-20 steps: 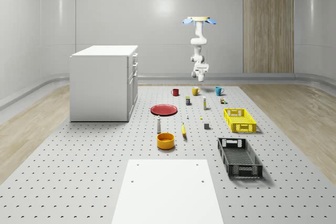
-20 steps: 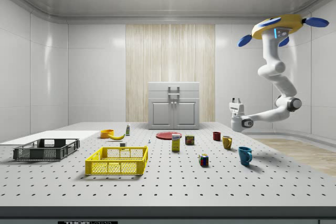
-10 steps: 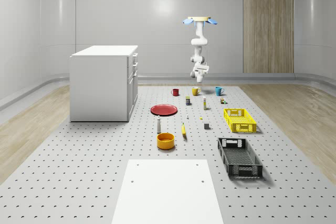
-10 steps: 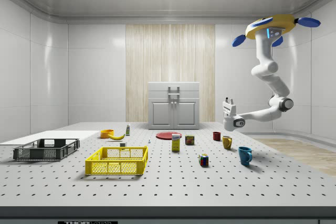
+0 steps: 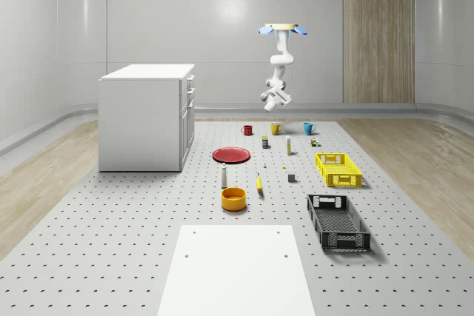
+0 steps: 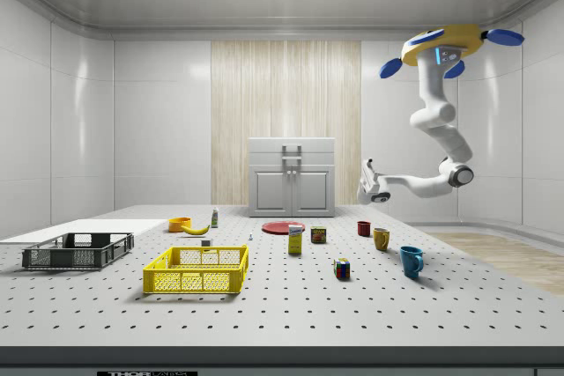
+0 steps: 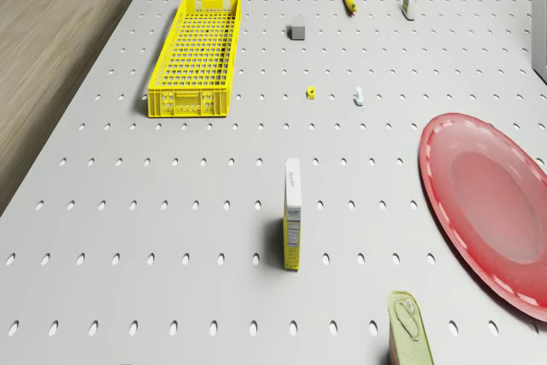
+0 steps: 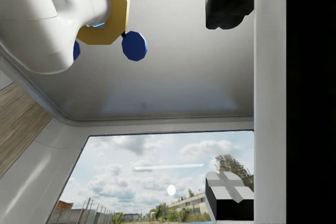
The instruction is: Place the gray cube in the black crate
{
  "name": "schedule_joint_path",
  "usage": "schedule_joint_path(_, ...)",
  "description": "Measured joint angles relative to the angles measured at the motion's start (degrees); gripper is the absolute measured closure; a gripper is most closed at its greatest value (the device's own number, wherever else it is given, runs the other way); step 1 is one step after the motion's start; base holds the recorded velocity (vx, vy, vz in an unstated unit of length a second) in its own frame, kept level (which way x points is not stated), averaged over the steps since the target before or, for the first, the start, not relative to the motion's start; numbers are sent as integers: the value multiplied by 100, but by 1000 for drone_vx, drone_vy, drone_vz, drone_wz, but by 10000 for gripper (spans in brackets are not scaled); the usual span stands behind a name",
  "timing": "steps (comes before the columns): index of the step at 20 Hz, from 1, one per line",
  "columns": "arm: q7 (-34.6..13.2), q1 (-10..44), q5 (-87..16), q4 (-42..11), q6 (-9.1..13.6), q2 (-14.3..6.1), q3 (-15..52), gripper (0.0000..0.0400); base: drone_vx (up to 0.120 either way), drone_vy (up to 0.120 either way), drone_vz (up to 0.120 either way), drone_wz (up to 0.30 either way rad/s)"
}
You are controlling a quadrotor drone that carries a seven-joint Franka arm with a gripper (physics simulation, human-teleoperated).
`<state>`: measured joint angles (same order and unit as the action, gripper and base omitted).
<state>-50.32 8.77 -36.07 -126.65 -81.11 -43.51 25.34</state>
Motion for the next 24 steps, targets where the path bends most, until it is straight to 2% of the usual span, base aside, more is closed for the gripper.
schedule_joint_path(4, -613, 663, -2427, -1271, -69, -281, 1452, 0, 120, 0, 0, 0)
schedule_joint_path(6, -1073, 1136, -3733, -2029, -6, -450, 2142, 0, 120, 0, 0, 0)
schedule_joint_path(9, -1845, 2018, -5425, -2956, 285, -691, 2988, 0, 120, 0, 0, 0)
schedule_joint_path(11, -2322, 2643, -6250, -3353, 557, -841, 3417, 0, 120, 0, 0, 0)
schedule_joint_path(14, -2891, 3463, -7041, -3684, 941, -1052, 3881, 0, 120, 0, 0, 0)
schedule_joint_path(17, -3284, 4061, -7455, -3830, 1211, -1239, 4180, 0, 120, 0, 0, 0)
schedule_joint_path(20, -3544, 4458, -7653, -3893, 1363, -1398, 4371, 0, 120, 0, 0, 0)
schedule_joint_path(24, -3760, 4777, -7748, -3922, 1433, -1574, 4530, 0, 120, 0, 0, 0)
